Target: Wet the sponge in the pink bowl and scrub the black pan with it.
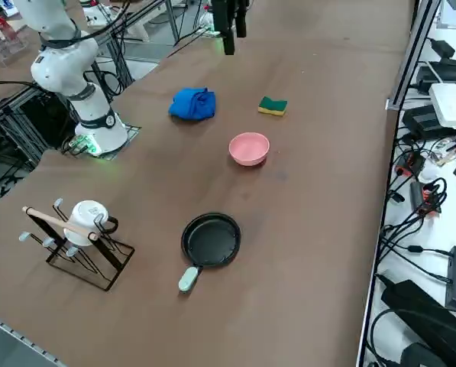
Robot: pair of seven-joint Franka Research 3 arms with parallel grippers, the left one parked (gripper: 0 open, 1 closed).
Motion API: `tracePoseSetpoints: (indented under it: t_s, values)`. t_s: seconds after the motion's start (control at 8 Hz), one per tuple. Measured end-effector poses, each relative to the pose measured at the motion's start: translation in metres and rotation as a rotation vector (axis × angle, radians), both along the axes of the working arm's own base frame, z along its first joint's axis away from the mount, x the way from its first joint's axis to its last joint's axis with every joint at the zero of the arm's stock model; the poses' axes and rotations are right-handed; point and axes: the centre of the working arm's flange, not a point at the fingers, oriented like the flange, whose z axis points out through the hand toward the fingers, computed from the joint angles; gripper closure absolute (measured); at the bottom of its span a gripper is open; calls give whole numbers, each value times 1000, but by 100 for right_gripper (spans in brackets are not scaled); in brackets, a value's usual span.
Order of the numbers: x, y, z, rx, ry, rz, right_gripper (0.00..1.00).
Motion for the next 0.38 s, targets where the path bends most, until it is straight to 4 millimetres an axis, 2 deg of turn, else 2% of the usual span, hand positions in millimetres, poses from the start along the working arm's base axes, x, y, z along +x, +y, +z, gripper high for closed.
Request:
tracePoseSetpoints:
  t_s: [0.38]
  values:
    - [-28,-13,6,3,2,-19,0]
